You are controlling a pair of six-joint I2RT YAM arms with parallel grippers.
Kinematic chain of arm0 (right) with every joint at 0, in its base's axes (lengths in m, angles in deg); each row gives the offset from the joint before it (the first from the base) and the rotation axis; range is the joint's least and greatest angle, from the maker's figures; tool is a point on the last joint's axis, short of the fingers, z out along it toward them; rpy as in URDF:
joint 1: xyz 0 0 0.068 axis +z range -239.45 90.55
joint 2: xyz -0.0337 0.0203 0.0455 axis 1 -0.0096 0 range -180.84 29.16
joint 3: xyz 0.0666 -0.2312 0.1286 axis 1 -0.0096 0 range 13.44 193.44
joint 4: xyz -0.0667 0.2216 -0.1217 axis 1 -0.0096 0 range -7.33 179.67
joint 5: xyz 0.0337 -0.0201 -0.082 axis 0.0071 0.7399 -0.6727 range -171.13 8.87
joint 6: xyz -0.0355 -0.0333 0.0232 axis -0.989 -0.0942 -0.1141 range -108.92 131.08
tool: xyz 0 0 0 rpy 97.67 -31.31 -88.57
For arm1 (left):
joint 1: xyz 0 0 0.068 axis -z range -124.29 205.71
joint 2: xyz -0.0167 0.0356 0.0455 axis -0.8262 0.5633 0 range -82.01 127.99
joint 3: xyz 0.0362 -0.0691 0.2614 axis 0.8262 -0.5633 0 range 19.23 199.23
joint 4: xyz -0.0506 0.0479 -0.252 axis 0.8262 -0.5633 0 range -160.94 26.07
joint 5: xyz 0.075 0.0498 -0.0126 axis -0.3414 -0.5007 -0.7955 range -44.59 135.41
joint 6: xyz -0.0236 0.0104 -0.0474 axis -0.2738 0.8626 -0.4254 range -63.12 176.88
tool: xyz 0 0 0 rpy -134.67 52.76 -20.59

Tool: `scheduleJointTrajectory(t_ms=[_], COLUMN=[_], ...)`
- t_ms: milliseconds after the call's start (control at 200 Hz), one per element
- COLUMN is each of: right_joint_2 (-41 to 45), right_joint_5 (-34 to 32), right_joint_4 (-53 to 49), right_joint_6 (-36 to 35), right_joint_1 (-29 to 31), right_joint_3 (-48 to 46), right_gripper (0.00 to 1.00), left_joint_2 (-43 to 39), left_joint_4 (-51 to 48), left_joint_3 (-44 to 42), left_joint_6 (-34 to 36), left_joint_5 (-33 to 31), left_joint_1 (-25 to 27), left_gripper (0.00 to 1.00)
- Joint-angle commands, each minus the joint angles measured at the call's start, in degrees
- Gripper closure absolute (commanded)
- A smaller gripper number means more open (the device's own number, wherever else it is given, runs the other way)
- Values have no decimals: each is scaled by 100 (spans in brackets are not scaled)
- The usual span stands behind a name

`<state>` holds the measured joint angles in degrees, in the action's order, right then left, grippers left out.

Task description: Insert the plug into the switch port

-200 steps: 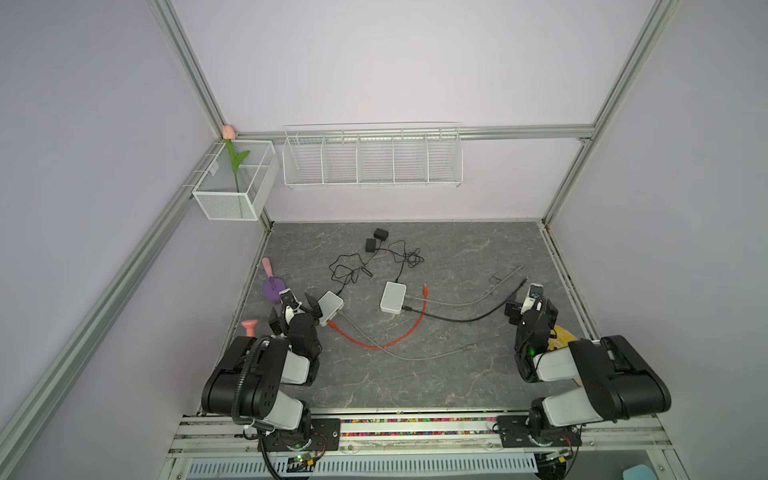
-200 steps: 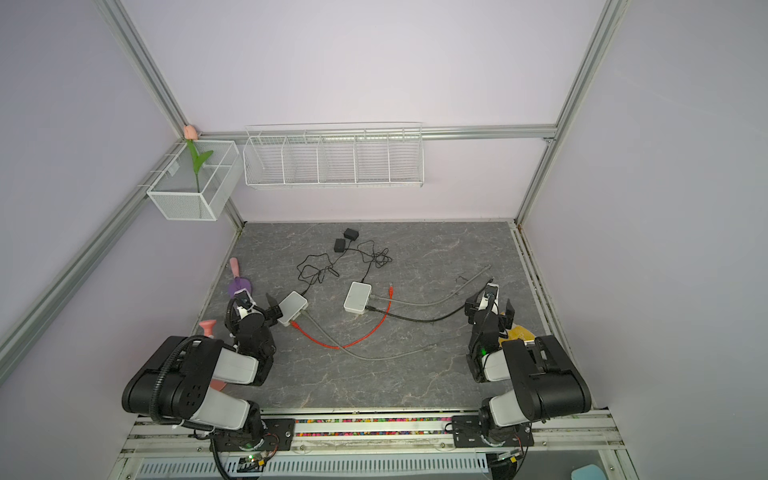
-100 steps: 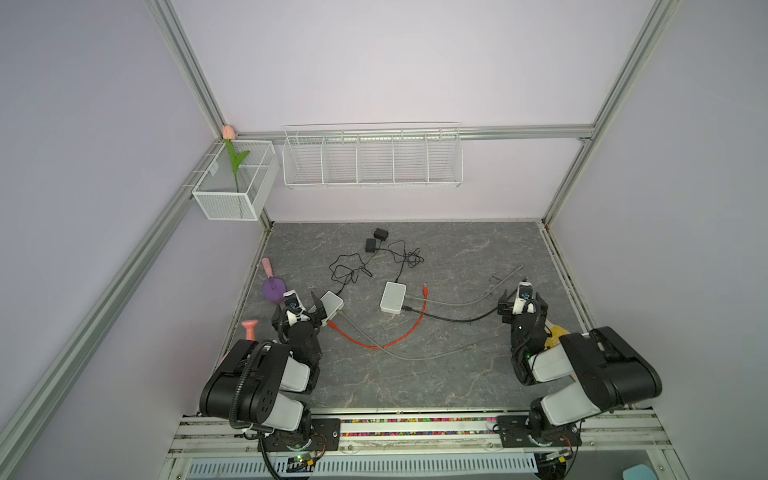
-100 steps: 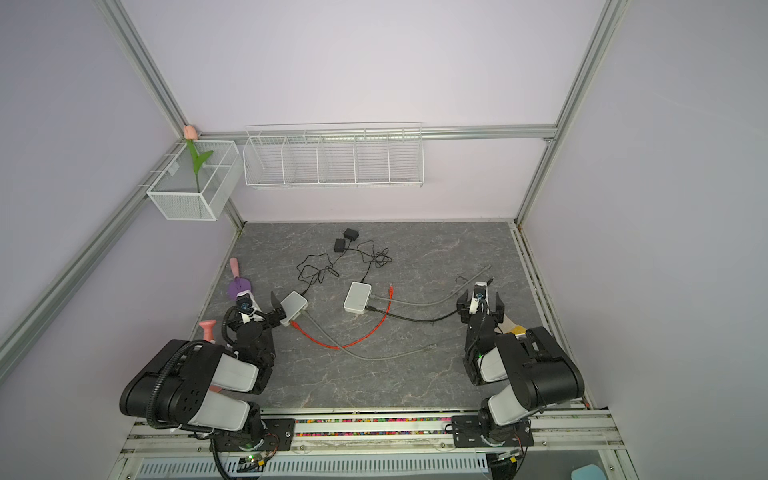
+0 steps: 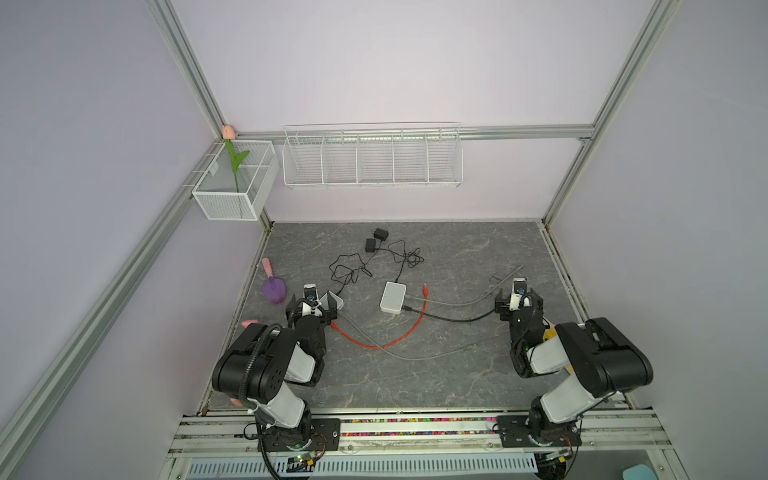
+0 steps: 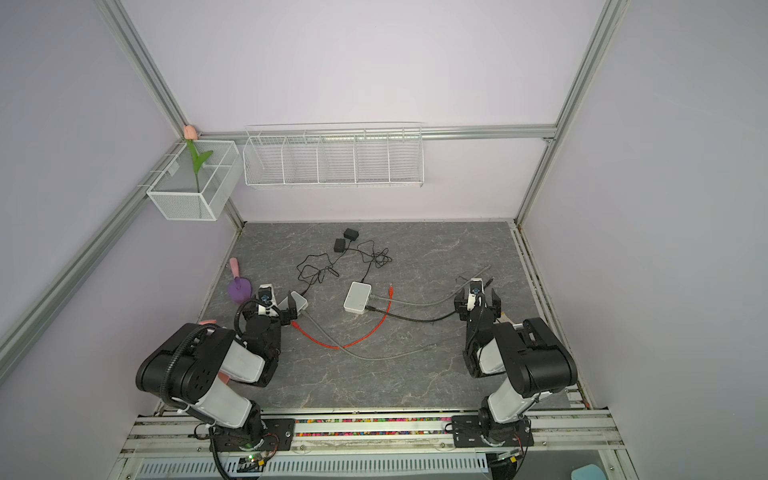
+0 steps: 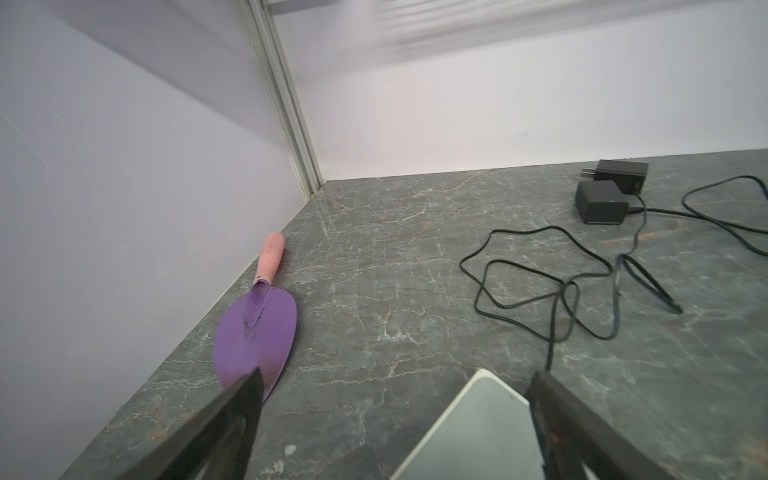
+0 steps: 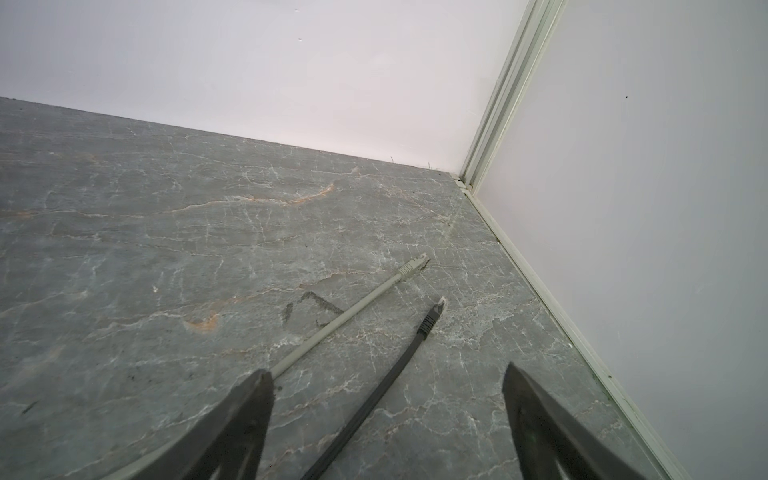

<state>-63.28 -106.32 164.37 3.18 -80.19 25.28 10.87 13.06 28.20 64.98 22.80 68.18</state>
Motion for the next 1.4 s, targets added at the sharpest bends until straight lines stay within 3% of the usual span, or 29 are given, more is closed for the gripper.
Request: scheduleJointTrajectory(t_ms=[0, 40, 90, 155, 210, 335, 510, 610, 685, 725, 770, 790, 875, 950, 1395], right_joint_2=[322, 401, 436, 438, 420, 432, 429, 428, 461, 493, 399, 392, 458, 440, 458], right_joint_5=[79, 433, 877, 884, 869, 867, 858, 875, 2349, 3121, 3374, 3382, 3332, 2398, 2168], right_joint_4=[-1351, -2058, -2230, -2230, -2192, -2188, -2186, -2180, -2374, -2294, -1999, -1987, -2217, -2368, -2475], right_joint_6=[431, 641, 803, 799, 790, 788, 777, 773, 445, 387, 441, 446, 447, 701, 632], right_joint_1=[-230, -439, -749, -745, -748, -734, -725, -725, -896, -1037, -1187, -1195, -1203, -1139, -1005], right_joint_3=[578, 863, 910, 907, 903, 892, 891, 891, 967, 899, 835, 841, 890, 986, 1015], right_gripper=[11, 11, 11, 11, 11, 11, 11, 11, 11, 11, 11, 11, 11, 11, 12], left_joint_2=[-243, -300, -315, -433, -538, -373, -410, -431, -425, -399, -422, -461, -437, -450, -416], left_joint_4=[-686, -1034, -1533, -2712, -3161, -2585, -2626, -2348, -1730, -1474, -1644, -1801, -2166, -2778, -2637], left_joint_3=[468, 623, 904, 1404, 1561, 1413, 1389, 1238, 920, 801, 842, 894, 1120, 1430, 1390], left_joint_6=[-248, -326, -449, -793, -958, -896, -914, -1090, -1123, -914, -557, -410, -549, -929, -930], left_joint_5=[344, 379, 415, 928, 1258, 1255, 1243, 830, 797, 1299, 2117, 2328, 2181, 1559, 1583], left_joint_1=[-201, -269, -396, -759, -1007, -1007, -1008, -1010, -1010, -1007, -996, -980, -1001, -1072, -1112], left_gripper=[1, 1, 1, 1, 0, 1, 1, 1, 0, 0, 0, 0, 1, 1, 1])
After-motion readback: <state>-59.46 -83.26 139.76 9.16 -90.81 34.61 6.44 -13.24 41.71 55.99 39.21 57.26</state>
